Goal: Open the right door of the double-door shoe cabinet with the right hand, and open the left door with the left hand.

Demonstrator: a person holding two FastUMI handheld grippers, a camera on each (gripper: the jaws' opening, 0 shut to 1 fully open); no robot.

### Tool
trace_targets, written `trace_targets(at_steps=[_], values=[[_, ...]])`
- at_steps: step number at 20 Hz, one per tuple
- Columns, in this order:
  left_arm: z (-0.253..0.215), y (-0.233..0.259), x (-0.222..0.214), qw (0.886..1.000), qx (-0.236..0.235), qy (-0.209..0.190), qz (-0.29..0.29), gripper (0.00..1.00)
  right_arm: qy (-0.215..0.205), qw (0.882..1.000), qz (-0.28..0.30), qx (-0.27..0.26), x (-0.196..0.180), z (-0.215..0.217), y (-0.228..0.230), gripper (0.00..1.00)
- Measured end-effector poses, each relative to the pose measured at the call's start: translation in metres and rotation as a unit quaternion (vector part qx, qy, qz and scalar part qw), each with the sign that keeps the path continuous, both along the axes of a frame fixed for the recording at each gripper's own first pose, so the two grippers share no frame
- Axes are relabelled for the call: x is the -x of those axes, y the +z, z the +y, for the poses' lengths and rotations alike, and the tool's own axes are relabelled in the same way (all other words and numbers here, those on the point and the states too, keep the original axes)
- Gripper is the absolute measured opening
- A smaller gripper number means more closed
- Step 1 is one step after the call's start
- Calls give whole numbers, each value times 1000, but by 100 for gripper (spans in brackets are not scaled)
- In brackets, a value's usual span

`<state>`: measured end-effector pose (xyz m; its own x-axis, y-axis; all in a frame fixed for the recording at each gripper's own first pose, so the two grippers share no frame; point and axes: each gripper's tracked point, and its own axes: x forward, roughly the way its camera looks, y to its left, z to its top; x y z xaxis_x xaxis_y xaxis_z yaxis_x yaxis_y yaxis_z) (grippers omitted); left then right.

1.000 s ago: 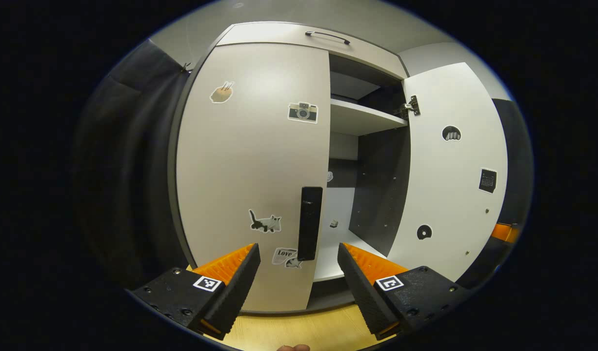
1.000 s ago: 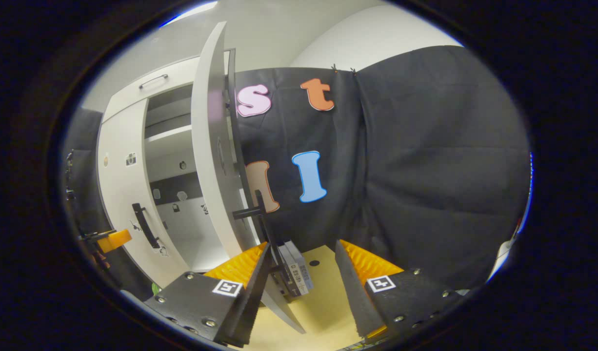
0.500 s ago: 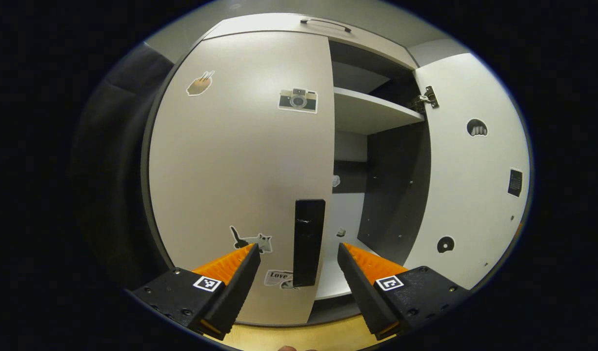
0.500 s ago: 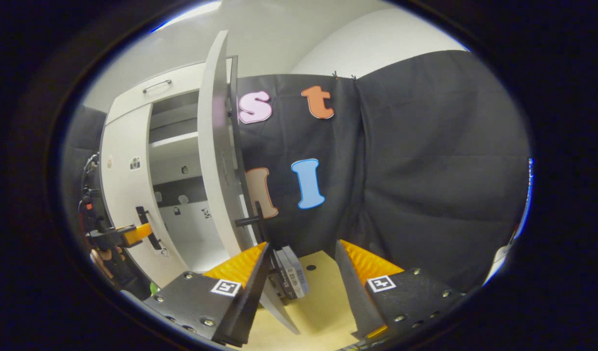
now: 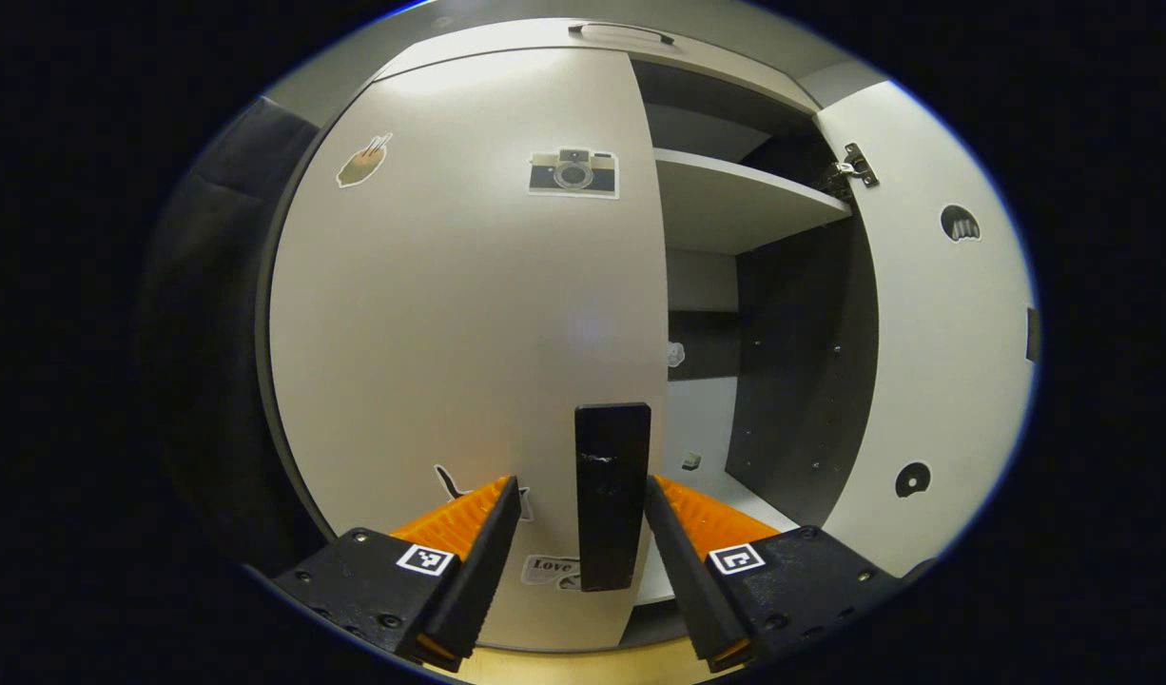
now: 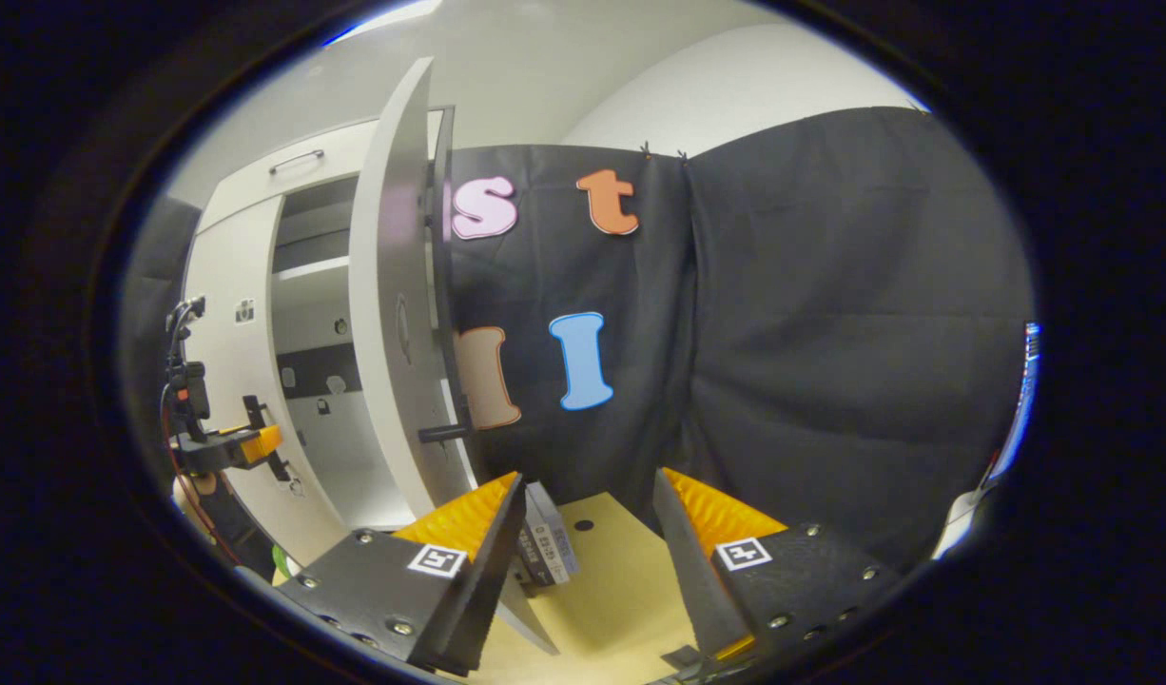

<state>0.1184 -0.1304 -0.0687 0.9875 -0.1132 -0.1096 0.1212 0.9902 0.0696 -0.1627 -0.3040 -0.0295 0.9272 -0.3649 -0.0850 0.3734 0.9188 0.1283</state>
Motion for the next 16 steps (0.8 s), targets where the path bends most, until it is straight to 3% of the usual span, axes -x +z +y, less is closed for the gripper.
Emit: trace_targets(at_steps=[4, 5, 6, 13, 14, 16], values=[[-13, -1, 0, 1000, 2, -21, -3, 64, -8, 1000, -1, -10, 6, -8, -3, 80], [-15, -3, 0, 1000, 1, -18, 1, 46, -9, 1000, -2, -12, 8, -9, -3, 80], [-14, -2, 1, 1000, -5, -13, 0, 36, -9, 1000, -3, -13, 10, -9, -4, 80], [-13, -3, 6, 1000, 6, -23, 7, 27, -7, 1000, 7, -10, 14, -6, -11, 80], [-12, -3, 8, 1000, 9, -27, 7, 26, -5, 1000, 9, -10, 14, -5, -11, 75], [-12, -3, 14, 999, 13, -32, 9, 23, -1, 1000, 8, -12, 11, -2, -10, 80]])
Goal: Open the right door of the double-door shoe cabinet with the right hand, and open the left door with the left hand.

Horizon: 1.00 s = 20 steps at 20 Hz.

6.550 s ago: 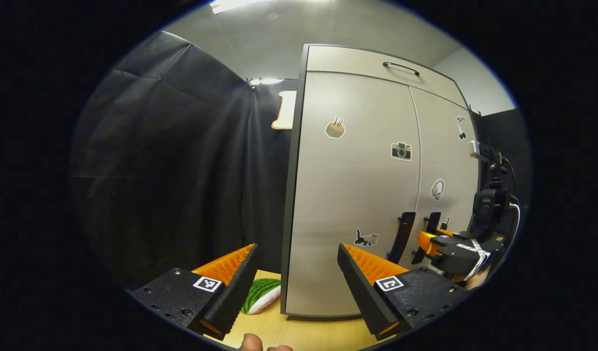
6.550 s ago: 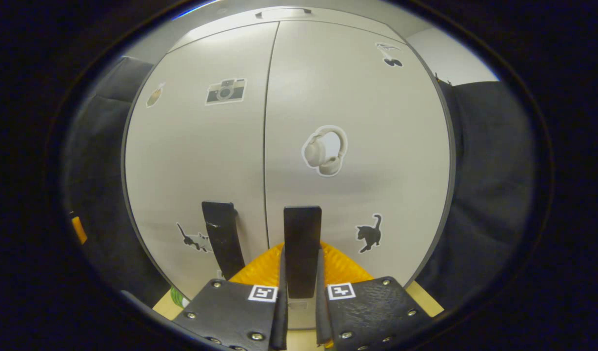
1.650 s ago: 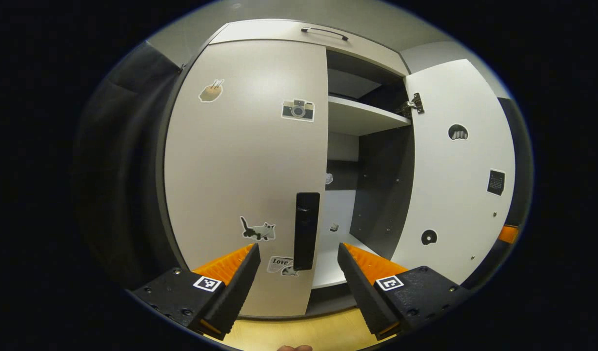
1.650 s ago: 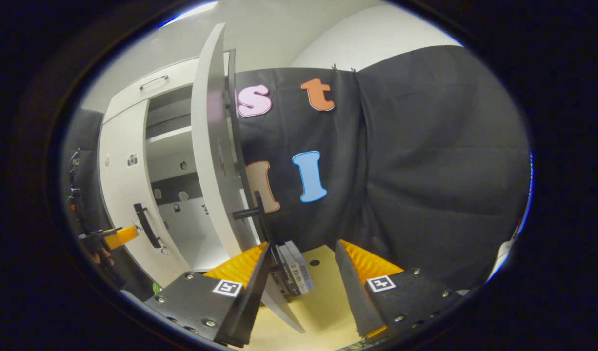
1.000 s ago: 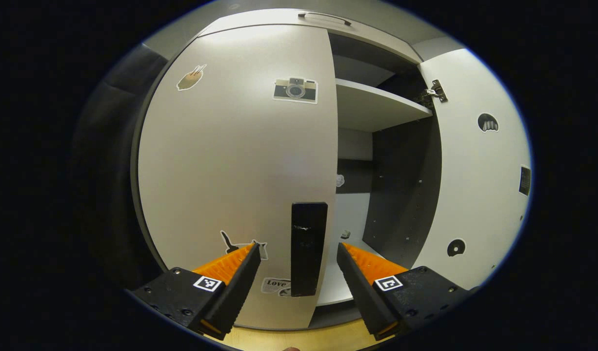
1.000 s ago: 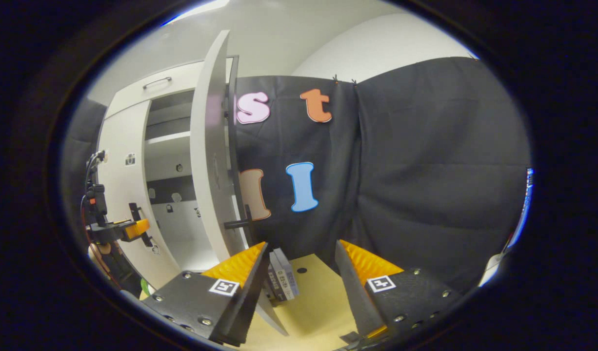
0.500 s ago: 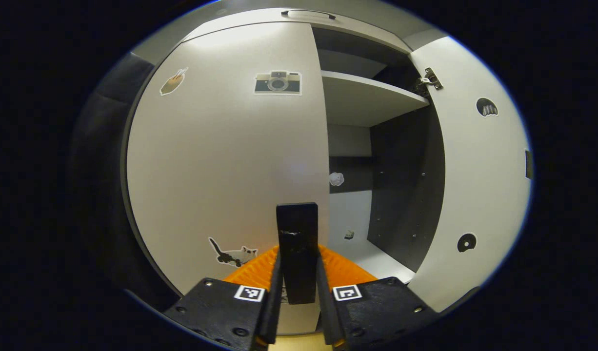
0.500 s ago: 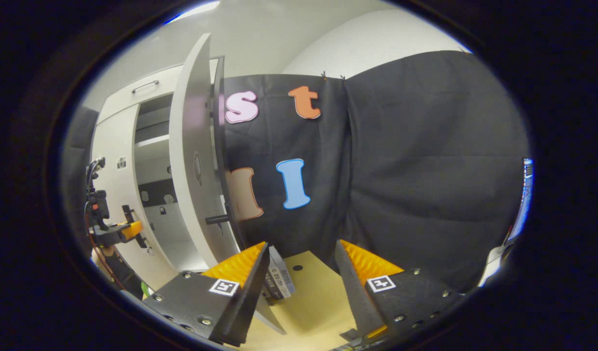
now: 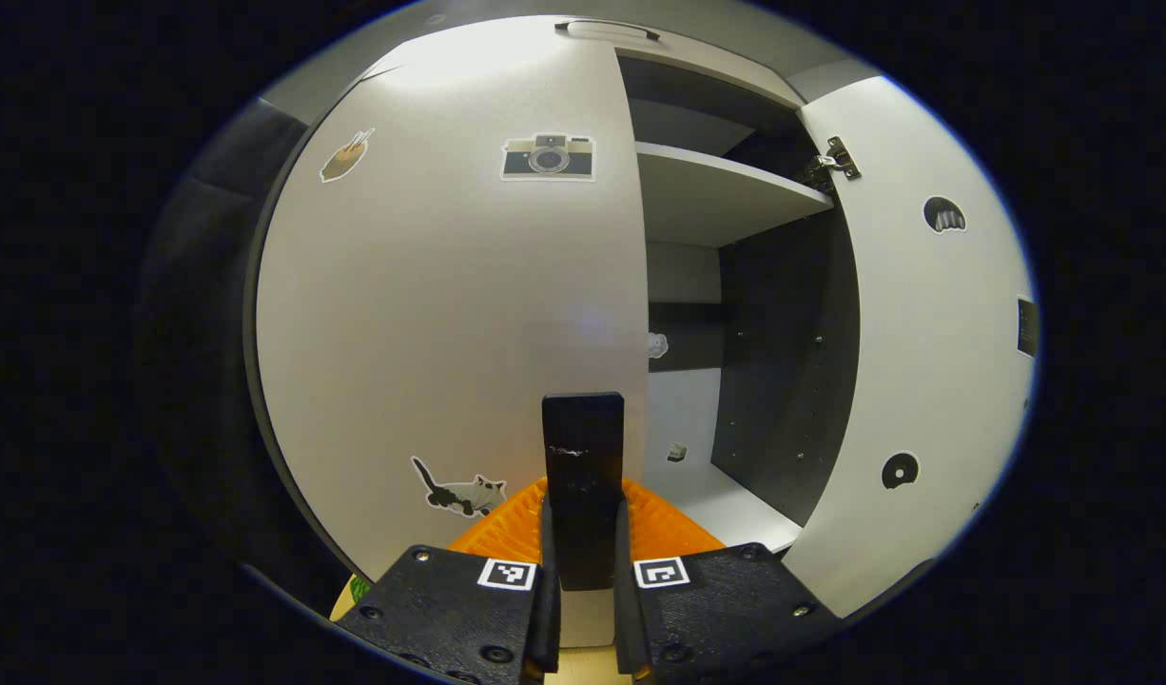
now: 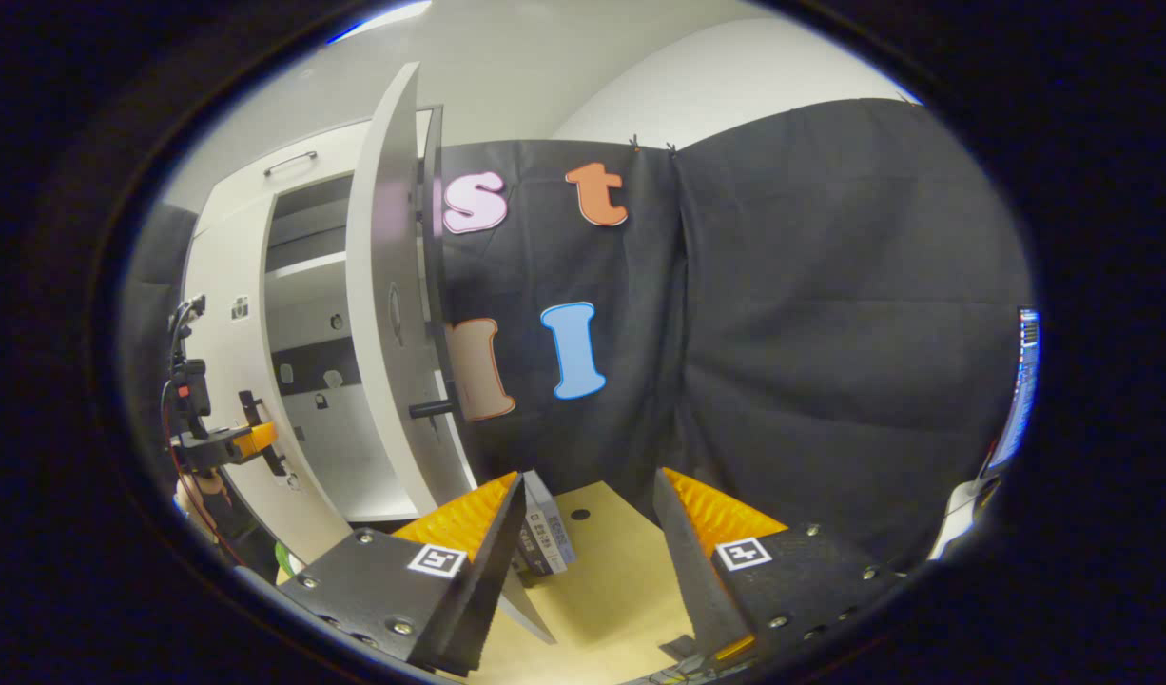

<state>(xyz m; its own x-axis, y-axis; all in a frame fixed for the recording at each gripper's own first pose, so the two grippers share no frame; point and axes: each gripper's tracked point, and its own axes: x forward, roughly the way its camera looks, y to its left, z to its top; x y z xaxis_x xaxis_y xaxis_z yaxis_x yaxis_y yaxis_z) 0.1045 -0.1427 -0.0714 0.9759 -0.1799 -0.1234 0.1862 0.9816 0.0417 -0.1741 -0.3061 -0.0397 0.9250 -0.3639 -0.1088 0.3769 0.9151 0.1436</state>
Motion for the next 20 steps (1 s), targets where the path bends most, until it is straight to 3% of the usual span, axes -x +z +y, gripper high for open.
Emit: trace_targets(at_steps=[2, 3, 5, 11, 12, 20], values=[[1, 0, 9, 1000, -2, -6, 1, 24, 4, 1000, -2, 1, -4, 2, 2, 80], [3, 1, 14, 1000, -1, -7, 0, 23, 5, 1000, -3, 2, -8, 2, 2, 75], [5, 1, 19, 1000, 2, -11, -1, 24, 9, 1000, -1, 1, -17, 1, 2, 80], [23, 4, 58, 1000, 10, -22, 5, 23, 24, 1000, 1, 2, -47, 5, 1, 84], [28, 4, 63, 1000, 9, -24, 6, 23, 26, 1000, 1, 3, -51, 5, 1, 80], [50, 7, 95, 999, 12, -36, 10, 23, 31, 1000, 4, 7, -79, 0, -2, 80]])
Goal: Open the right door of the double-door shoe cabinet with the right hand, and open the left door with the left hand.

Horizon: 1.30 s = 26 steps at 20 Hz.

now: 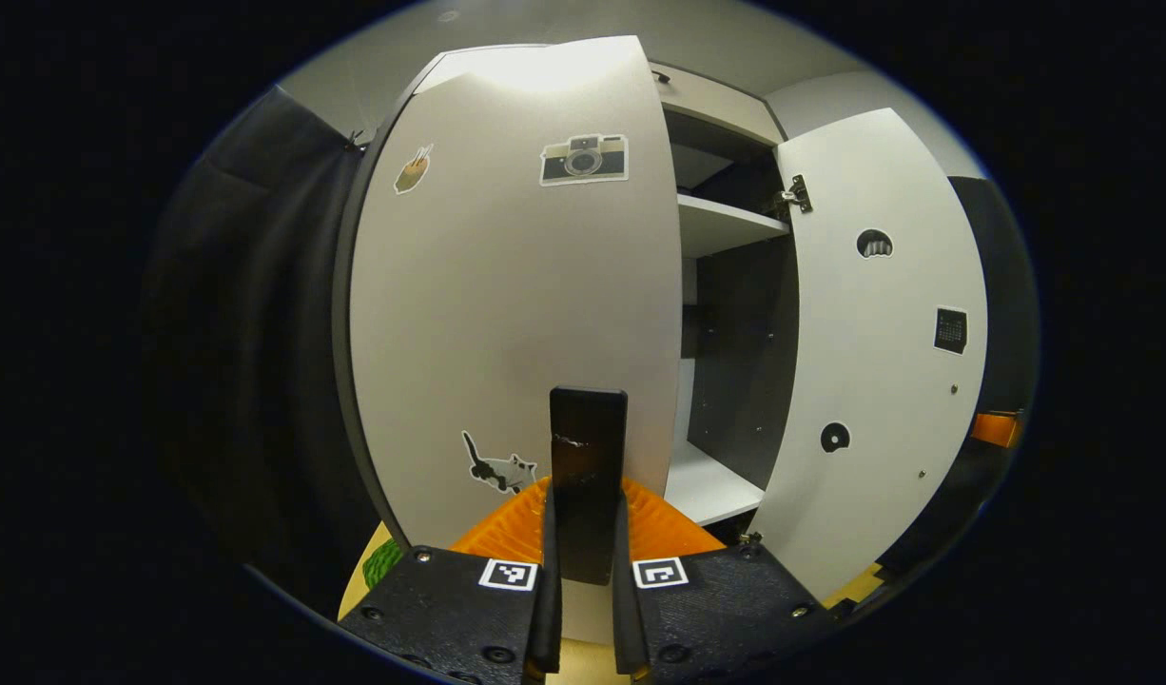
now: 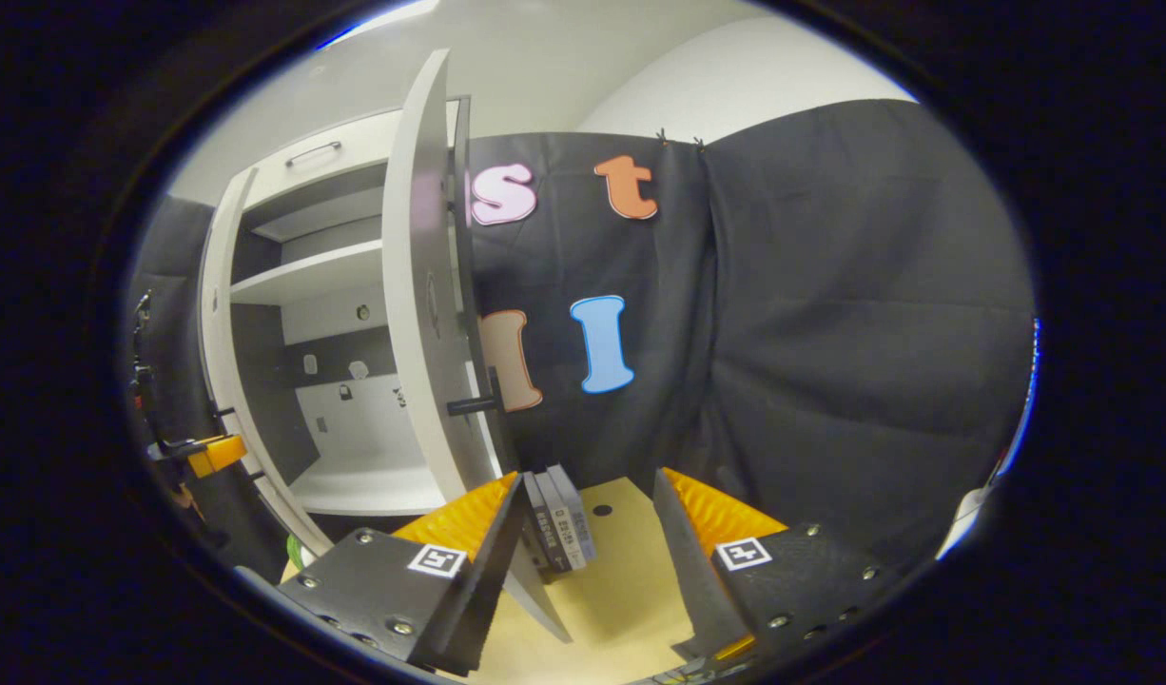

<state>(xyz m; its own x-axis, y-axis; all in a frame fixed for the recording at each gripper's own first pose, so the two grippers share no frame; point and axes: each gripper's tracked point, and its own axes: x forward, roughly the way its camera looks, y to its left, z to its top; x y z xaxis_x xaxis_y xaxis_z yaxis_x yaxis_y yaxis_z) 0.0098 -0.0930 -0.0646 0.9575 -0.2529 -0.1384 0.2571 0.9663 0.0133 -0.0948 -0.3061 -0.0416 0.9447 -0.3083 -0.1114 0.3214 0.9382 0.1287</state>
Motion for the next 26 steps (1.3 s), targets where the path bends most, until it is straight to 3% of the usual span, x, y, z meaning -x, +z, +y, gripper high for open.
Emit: trace_targets(at_steps=[6, 11, 18, 21, 24, 25, 26], values=[[11, 1, 17, 1000, 1, -24, 1, 23, 0, 1000, 5, 1, -15, 2, -1, 80], [49, 5, 46, 1000, 0, -18, -1, 22, -4, 1000, 10, 7, -19, 4, -5, 80], [96, 9, 67, 999, -13, 44, 3, 22, -3, 1000, 14, 7, -22, 5, -9, 80], [119, -20, 83, 995, -39, 69, 53, 21, 1, 1000, 15, 7, -25, 8, -13, 80], [137, -13, 81, 994, -49, 88, 33, 11, 5, 1000, 17, 5, -30, 11, -16, 80], [144, -12, 81, 993, -53, 96, 33, 11, 7, 1000, 17, 3, -30, 13, -17, 75], [150, -8, 79, 993, -49, 105, 30, 11, 6, 1000, 19, 3, -30, 13, -20, 80]])
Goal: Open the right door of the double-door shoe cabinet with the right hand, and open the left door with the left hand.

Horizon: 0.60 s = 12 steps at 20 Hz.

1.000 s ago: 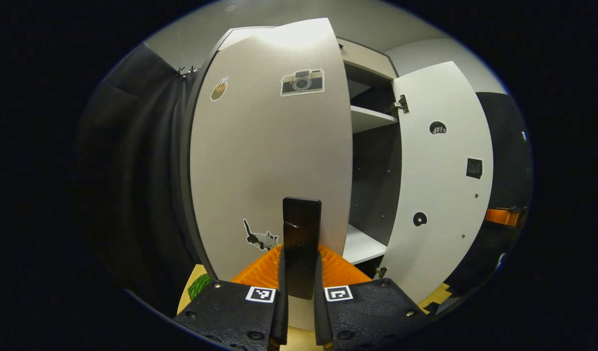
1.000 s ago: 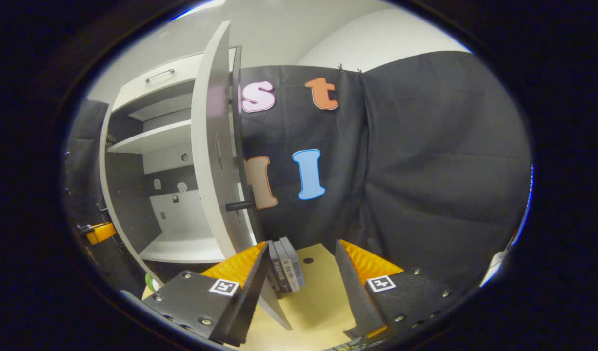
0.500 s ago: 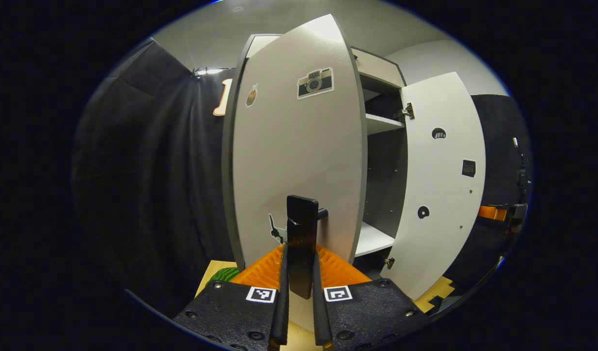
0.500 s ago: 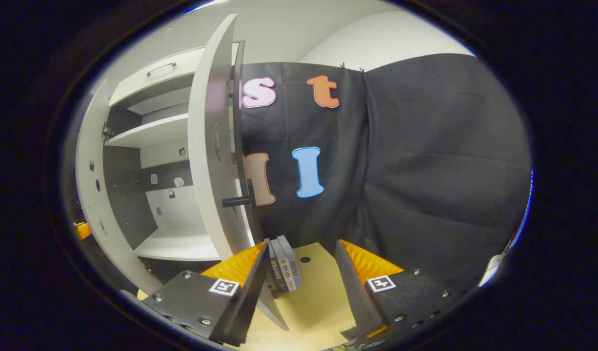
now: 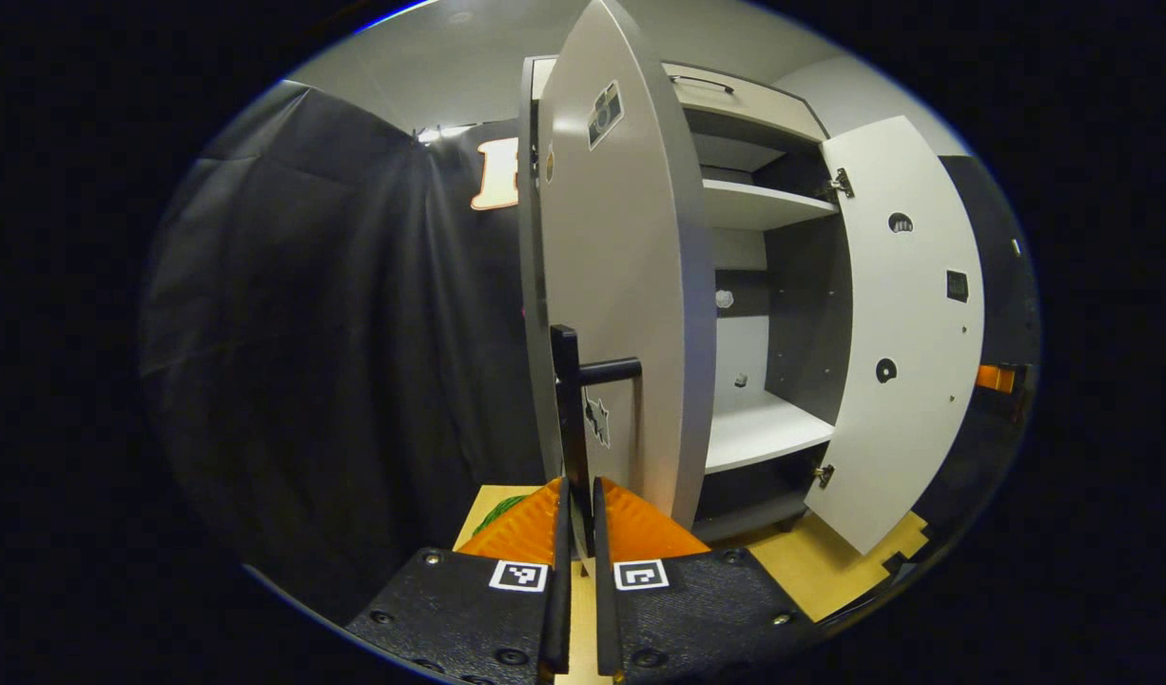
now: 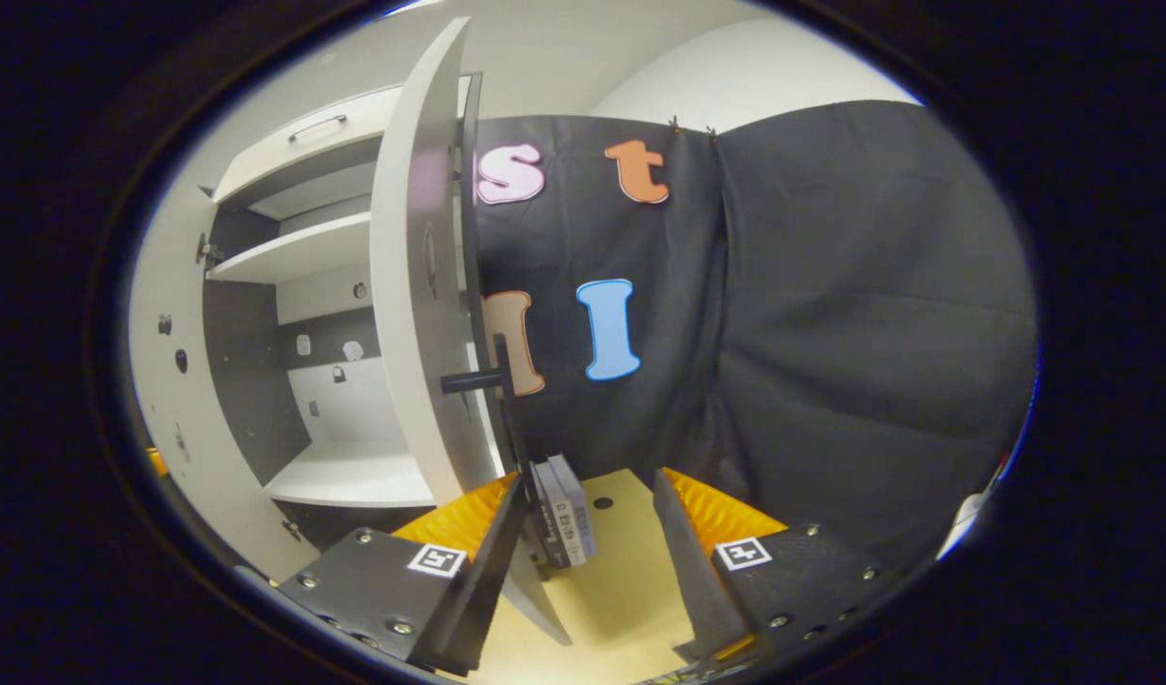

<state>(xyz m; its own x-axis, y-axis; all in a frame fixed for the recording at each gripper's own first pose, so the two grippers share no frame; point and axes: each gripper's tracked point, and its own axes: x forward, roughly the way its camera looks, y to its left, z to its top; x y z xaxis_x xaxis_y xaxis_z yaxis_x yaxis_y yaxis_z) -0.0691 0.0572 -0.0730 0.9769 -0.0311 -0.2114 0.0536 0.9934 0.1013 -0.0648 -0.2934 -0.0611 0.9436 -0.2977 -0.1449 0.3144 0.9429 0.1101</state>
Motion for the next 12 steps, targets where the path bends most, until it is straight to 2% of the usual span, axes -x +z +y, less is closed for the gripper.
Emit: trace_targets(at_steps=[3, 5, 7, 8, 9, 10, 12], values=[[22, 0, -4, 1000, 2, 29, -2, 12, 2, 1000, 1, 0, 2, 0, -3, 81], [38, 1, -6, 999, 7, 43, -1, 5, 0, 1000, 3, 2, 3, -3, -5, 80], [36, 4, -4, 998, 43, 42, -5, 2, -3, 1000, 4, 3, 3, -6, -4, 80], [40, 3, -2, 998, 50, 40, -3, 11, -4, 1000, 4, 3, 3, -6, -5, 80], [42, 3, -3, 998, 53, 36, -7, 0, -5, 1000, 3, 3, 3, -8, -3, 80], [42, 3, -3, 998, 53, 33, -8, 4, -5, 1000, 3, 3, 1, -9, -3, 80], [43, 3, -4, 998, 48, 29, -13, 5, -2, 1000, 4, 7, 0, -8, -2, 80]])
